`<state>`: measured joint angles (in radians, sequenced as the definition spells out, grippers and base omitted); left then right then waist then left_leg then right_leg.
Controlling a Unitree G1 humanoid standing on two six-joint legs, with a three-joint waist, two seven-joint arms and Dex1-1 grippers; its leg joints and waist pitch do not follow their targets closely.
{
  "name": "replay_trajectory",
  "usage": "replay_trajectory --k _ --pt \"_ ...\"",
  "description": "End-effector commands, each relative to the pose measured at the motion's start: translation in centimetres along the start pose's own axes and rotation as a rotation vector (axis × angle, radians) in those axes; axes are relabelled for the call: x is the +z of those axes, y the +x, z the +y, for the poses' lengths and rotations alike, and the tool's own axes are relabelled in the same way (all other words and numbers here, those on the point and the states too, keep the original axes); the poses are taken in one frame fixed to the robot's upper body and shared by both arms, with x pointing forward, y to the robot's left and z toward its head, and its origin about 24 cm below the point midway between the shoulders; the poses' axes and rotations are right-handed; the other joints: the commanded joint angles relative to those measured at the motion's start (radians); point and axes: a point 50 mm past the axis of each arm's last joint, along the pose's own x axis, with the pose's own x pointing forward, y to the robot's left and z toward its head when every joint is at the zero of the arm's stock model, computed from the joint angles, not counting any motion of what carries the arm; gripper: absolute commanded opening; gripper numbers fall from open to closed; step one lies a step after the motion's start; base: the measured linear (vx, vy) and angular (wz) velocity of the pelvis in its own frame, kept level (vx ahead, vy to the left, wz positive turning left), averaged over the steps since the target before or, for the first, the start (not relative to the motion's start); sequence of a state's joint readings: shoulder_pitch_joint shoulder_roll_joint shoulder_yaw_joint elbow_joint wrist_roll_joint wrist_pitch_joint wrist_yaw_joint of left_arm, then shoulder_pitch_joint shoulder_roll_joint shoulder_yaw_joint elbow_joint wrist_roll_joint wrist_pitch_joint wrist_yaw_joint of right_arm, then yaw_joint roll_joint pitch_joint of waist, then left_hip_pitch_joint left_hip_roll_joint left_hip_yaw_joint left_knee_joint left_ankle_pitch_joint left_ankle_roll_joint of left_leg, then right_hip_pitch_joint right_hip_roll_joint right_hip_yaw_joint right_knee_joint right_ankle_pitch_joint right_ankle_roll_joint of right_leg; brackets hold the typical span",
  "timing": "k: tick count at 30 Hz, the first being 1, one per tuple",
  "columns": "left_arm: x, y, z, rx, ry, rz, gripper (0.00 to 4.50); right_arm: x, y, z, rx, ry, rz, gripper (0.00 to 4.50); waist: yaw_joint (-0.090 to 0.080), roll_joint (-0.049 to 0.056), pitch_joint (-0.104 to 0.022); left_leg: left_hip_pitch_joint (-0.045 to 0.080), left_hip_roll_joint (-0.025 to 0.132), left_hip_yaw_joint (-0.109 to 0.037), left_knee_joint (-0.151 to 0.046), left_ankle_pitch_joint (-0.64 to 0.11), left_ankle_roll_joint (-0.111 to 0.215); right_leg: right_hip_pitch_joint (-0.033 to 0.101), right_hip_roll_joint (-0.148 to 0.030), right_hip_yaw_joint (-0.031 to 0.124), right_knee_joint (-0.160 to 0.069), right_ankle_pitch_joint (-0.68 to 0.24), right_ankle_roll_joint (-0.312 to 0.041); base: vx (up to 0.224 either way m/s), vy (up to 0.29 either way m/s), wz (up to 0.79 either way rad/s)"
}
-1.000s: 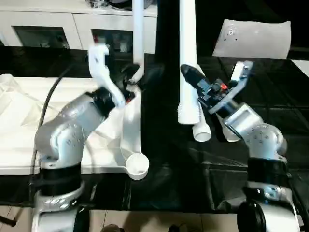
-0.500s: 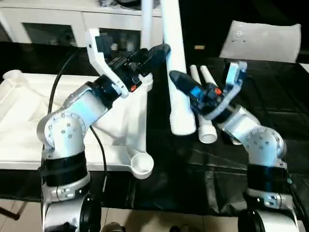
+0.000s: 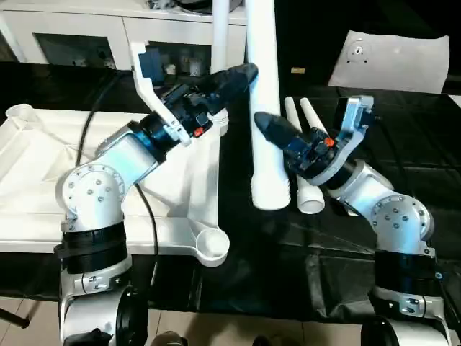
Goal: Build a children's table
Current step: Pick table leg
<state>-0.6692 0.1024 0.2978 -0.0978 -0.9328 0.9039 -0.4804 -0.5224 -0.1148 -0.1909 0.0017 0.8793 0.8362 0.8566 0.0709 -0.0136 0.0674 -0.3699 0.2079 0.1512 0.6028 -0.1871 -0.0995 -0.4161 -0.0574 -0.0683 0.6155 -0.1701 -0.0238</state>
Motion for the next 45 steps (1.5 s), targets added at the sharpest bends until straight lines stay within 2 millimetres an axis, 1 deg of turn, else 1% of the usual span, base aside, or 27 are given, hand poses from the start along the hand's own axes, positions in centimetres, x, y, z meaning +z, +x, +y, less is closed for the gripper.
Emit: replay_trajectory --k 1,2,3,4,5,7,8,9,10,12,13,16,17,23,25,26,27,29,31,32,34,35,38,40,41,43,45 --pt "-0.1 0.2 -0.8 -0.072 -0.007 0.007 4.5 0.1 0.4 0.7 0.046 -0.014 0.011 1.84 0.004 0.001 -0.08 0.002 0.005 0.013 -0.063 -0.086 0.014 0.069 -0.058 0.04 -0.075 -0.209 -0.152 0.0 0.0 0.0" --pt "0.0 0.0 -1.1 -0.113 -0.022 -0.017 4.5 0.1 0.5 0.7 0.047 -0.016 0.018 1.84 0.005 0.004 -0.08 0.002 0.007 0.012 -0.063 -0.089 0.013 0.07 -0.06 0.041 -0.075 -0.214 -0.154 0.0 0.0 0.0" --pt "0.0 -0.1 -1.2 -0.125 -0.026 -0.022 4.5 0.1 0.5 0.8 0.048 -0.017 0.022 1.84 0.006 0.001 -0.078 0.002 0.006 0.014 -0.064 -0.094 0.011 0.069 -0.06 0.041 -0.077 -0.223 -0.153 0.0 0.0 0.0" --pt "0.0 -0.1 -1.2 -0.126 -0.025 -0.022 4.5 0.1 0.5 0.8 0.048 -0.018 0.023 1.84 0.007 0.001 -0.079 0.002 0.006 0.013 -0.064 -0.096 0.009 0.07 -0.06 0.042 -0.075 -0.226 -0.152 0.0 0.0 0.0" --pt "-0.1 -0.2 -1.2 -0.125 -0.018 -0.011 4.5 0.0 0.5 0.8 0.05 -0.019 0.028 1.84 0.007 -0.002 -0.078 0.002 0.006 0.014 -0.064 -0.098 0.01 0.069 -0.059 0.042 -0.078 -0.234 -0.143 0.0 0.0 0.0" --pt "-0.4 -0.2 -1.0 -0.105 0.017 0.027 4.5 0.0 0.6 0.8 0.056 -0.02 0.034 1.84 0.01 0.003 -0.078 0.003 0.007 0.012 -0.065 -0.1 0.008 0.069 -0.06 0.042 -0.078 -0.246 -0.131 0.0 0.0 0.0" --pt "-0.4 -0.2 -1.0 -0.102 0.022 0.032 4.5 0.0 0.6 0.8 0.057 -0.02 0.035 1.84 0.009 0.002 -0.077 0.004 0.008 0.012 -0.067 -0.108 0.006 0.067 -0.059 0.042 -0.08 -0.259 -0.123 0.0 0.0 0.0" --pt "-0.4 -0.3 -0.9 -0.101 0.016 0.025 4.5 -0.1 0.6 0.9 0.061 -0.018 0.039 1.84 0.011 -0.004 -0.078 0.004 0.008 0.013 -0.067 -0.103 0.004 0.069 -0.06 0.042 -0.078 -0.26 -0.12 0.0 0.0 0.0" --pt "-0.3 -0.3 -1.0 -0.11 0.009 0.015 4.32 -0.1 0.6 0.8 0.063 -0.016 0.041 1.84 0.012 -0.001 -0.078 0.005 0.009 0.012 -0.067 -0.101 0.002 0.068 -0.06 0.042 -0.077 -0.258 -0.121 0.0 0.0 0.0" --pt "-0.3 -0.4 -1.0 -0.121 -0.001 0.009 4.22 -0.2 0.6 0.9 0.068 -0.014 0.046 1.84 0.014 -0.002 -0.077 0.005 0.008 0.013 -0.067 -0.106 0.001 0.068 -0.06 0.042 -0.078 -0.257 -0.124 0.0 0.0 0.0" --pt "-0.3 -0.5 -1.1 -0.133 0.001 0.011 4.15 -0.2 0.7 0.9 0.073 -0.012 0.051 1.84 0.015 -0.006 -0.078 0.004 0.008 0.013 -0.067 -0.106 0.0 0.069 -0.061 0.043 -0.078 -0.255 -0.123 0.0 0.0 0.0" --pt "-0.3 -0.6 -1.4 -0.159 0.012 0.016 4.15 -0.3 0.7 1.0 0.088 -0.004 0.061 1.84 0.016 -0.005 -0.079 0.003 0.008 0.013 -0.067 -0.094 -0.001 0.069 -0.06 0.043 -0.074 -0.24 -0.125 0.0 0.0 0.0" --pt "-0.2 -0.6 -1.5 -0.172 0.013 0.008 4.15 -0.4 0.7 1.1 0.097 -0.002 0.067 1.84 0.016 -0.002 -0.079 0.004 0.008 0.013 -0.066 -0.094 0.001 0.068 -0.06 0.043 -0.075 -0.236 -0.126 0.0 0.0 0.0" --pt "-0.2 -0.7 -1.5 -0.199 0.034 0.005 4.15 -0.6 0.8 1.2 0.111 0.006 0.077 1.84 0.015 -0.002 -0.079 0.004 0.009 0.013 -0.067 -0.096 -0.002 0.069 -0.06 0.043 -0.074 -0.229 -0.129 0.0 0.0 0.0" --pt "-0.1 -0.7 -1.5 -0.196 0.052 -0.009 4.15 -0.6 0.8 1.2 0.114 0.007 0.078 1.84 0.016 0.001 -0.079 0.004 0.008 0.013 -0.067 -0.101 -0.004 0.069 -0.061 0.043 -0.075 -0.23 -0.132 0.0 0.0 0.0" --pt "0.1 -0.7 -1.5 -0.196 0.051 -0.018 4.15 -0.6 0.8 1.2 0.116 0.006 0.079 1.84 0.015 0.0 -0.079 0.003 0.008 0.013 -0.066 -0.103 -0.004 0.07 -0.061 0.043 -0.075 -0.231 -0.131 0.0 0.0 0.0" --pt "0.2 -0.7 -1.5 -0.197 0.05 -0.023 4.15 -0.6 0.8 1.3 0.116 0.005 0.079 1.84 0.016 0.001 -0.079 0.004 0.008 0.013 -0.066 -0.1 -0.005 0.07 -0.061 0.043 -0.073 -0.226 -0.132 0.0 0.0 0.0" --pt "0.3 -0.6 -1.2 -0.175 0.112 -0.016 4.15 -0.6 0.8 1.3 0.115 0.003 0.08 1.84 0.015 -0.001 -0.079 0.005 0.009 0.012 -0.068 -0.1 -0.001 0.07 -0.06 0.043 -0.075 -0.229 -0.126 0.0 0.0 0.0" --pt "0.4 -0.7 -1.1 -0.158 0.183 -0.016 4.15 -0.6 0.8 1.2 0.114 0.001 0.081 1.84 0.015 0.003 -0.079 0.006 0.009 0.012 -0.067 -0.105 -0.004 0.069 -0.061 0.043 -0.075 -0.234 -0.122 0.0 0.0 0.0" --pt "0.5 -0.7 -1.0 -0.156 0.212 -0.022 4.15 -0.5 0.7 1.2 0.114 0.0 0.081 1.84 0.014 0.002 -0.079 0.006 0.01 0.011 -0.068 -0.106 -0.004 0.069 -0.061 0.043 -0.077 -0.236 -0.12 0.0 0.0 0.0" --pt "0.4 -0.9 -0.9 -0.154 0.247 -0.005 3.89 -0.5 0.7 1.2 0.114 -0.002 0.081 1.84 0.014 0.0 -0.08 0.005 0.009 0.012 -0.067 -0.1 -0.007 0.071 -0.062 0.044 -0.075 -0.231 -0.12 0.0 0.0 0.0" --pt "0.3 -0.9 -0.8 -0.145 0.272 0.01 3.74 -0.5 0.7 1.2 0.114 -0.002 0.081 1.84 0.014 0.0 -0.079 0.005 0.01 0.011 -0.069 -0.102 -0.007 0.07 -0.061 0.044 -0.075 -0.233 -0.118 0.0 0.0 0.0" --pt "0.0 -1.0 -0.7 -0.145 0.306 0.036 3.71 -0.4 0.7 1.2 0.113 -0.004 0.081 1.84 0.013 0.002 -0.08 0.005 0.01 0.012 -0.068 -0.102 -0.01 0.07 -0.061 0.044 -0.072 -0.224 -0.122 0.0 0.0 0.0" --pt "-0.1 -1.2 -0.4 -0.136 0.322 0.039 3.39 -0.5 0.7 1.2 0.115 -0.003 0.082 1.84 0.014 0.002 -0.08 0.008 0.011 0.012 -0.067 -0.1 -0.009 0.067 -0.062 0.044 -0.071 -0.214 -0.132 0.0 0.0 0.0" --pt "-0.2 -1.3 -0.3 -0.133 0.328 0.047 3.31 -0.5 0.7 1.2 0.115 -0.003 0.083 1.84 0.015 0.001 -0.081 0.006 0.01 0.012 -0.067 -0.103 -0.01 0.07 -0.062 0.044 -0.071 -0.214 -0.134 0.0 0.0 0.0" --pt "-0.6 -1.3 -0.2 -0.137 0.346 0.067 3.25 -0.5 0.8 1.2 0.114 -0.005 0.085 1.84 0.014 -0.001 -0.08 0.007 0.011 0.013 -0.068 -0.106 -0.009 0.069 -0.062 0.045 -0.071 -0.22 -0.135 0.0 0.0 0.0" --pt "-0.7 -1.3 -0.3 -0.142 0.348 0.068 2.98 -0.5 0.8 1.2 0.115 -0.005 0.086 1.84 0.014 0.001 -0.08 0.006 0.011 0.012 -0.068 -0.103 -0.01 0.069 -0.062 0.044 -0.07 -0.213 -0.138 0.0 0.0 0.0"
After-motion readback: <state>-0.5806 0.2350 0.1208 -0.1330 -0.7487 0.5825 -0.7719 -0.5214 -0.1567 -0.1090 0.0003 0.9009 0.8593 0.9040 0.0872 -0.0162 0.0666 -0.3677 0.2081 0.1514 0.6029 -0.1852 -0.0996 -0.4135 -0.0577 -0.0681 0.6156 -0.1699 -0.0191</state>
